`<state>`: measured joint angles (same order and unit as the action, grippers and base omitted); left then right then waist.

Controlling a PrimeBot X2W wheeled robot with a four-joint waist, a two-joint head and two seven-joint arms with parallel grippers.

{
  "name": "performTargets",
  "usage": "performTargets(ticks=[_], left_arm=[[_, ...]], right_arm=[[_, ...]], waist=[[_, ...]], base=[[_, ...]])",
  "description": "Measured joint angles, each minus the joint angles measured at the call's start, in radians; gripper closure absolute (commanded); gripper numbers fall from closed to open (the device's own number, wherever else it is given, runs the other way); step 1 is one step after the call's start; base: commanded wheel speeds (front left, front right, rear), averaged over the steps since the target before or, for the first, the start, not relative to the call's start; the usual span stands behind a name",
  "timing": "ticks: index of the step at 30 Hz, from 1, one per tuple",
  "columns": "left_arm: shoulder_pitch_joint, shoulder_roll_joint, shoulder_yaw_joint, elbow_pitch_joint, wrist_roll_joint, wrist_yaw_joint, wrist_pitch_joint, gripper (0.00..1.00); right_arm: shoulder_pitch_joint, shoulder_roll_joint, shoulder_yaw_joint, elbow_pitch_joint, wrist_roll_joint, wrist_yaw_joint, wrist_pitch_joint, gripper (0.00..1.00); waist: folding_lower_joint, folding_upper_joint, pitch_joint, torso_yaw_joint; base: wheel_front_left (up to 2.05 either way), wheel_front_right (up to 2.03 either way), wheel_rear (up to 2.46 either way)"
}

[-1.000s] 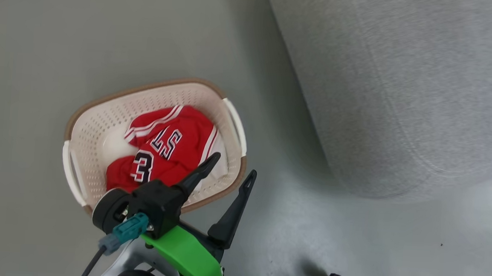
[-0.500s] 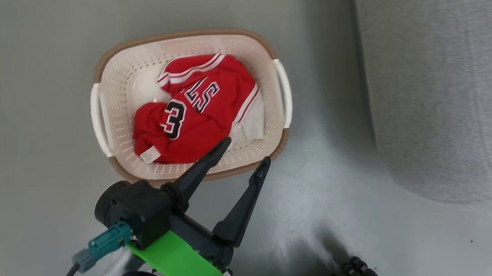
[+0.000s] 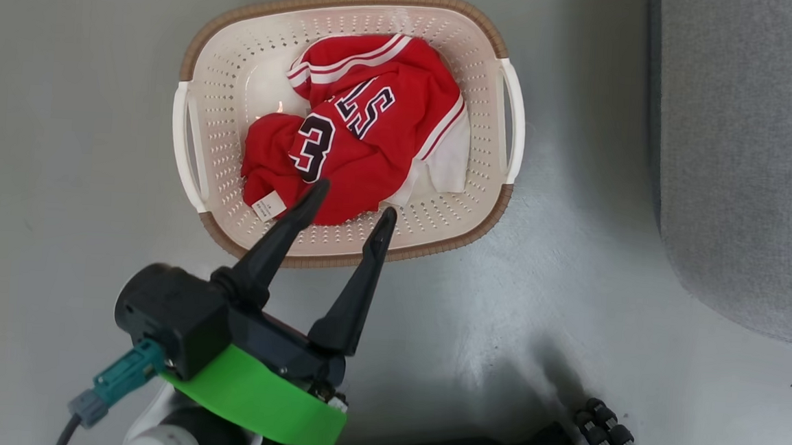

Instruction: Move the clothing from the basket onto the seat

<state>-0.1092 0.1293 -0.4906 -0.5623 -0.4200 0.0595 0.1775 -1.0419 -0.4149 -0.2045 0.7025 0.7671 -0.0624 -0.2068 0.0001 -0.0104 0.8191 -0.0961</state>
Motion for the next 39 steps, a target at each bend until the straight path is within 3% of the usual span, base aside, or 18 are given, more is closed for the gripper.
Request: performTargets(ticks=[1,13,23,32,39], left_arm=[[-0.009,0.0,0.002,0.005,-0.004,-0.008,-0.009,0.0],[-0.059,-0.009,0.063,0.127,-0.069,-0.043,-0.084,0.0],[-0.092,-0.006,0.13,0.232,-0.079,-0.06,-0.141,0.0],[-0.089,-0.005,0.161,0.324,-0.099,-0.064,-0.196,0.0],[-0.024,-0.005,0.22,0.406,-0.114,-0.055,-0.257,0.0]], right_arm=[[0.0,-0.008,0.007,0.001,-0.006,0.007,-0.001,0.0],[0.036,-0.035,0.101,0.052,-0.112,0.084,-0.022,0.0],[0.139,-0.062,0.204,-0.009,-0.226,0.148,-0.04,0.0],[0.262,-0.052,0.216,-0.152,-0.265,0.16,-0.048,0.0],[0.402,0.024,0.263,-0.288,-0.314,0.168,-0.048,0.0]], waist=[[0.0,0.0,-0.003,-0.001],[-0.0001,0.0,-0.104,-0.033],[-0.0001,0.0,-0.235,-0.055],[-0.0002,0.0,-0.361,-0.05],[-0.0002,0.0,-0.471,-0.015]], base=[[0.0,0.0,0.0],[0.0,0.0,0.0],[0.0,0.0,0.0],[0.0,0.0,0.0],[0.0,0.0,0.0]])
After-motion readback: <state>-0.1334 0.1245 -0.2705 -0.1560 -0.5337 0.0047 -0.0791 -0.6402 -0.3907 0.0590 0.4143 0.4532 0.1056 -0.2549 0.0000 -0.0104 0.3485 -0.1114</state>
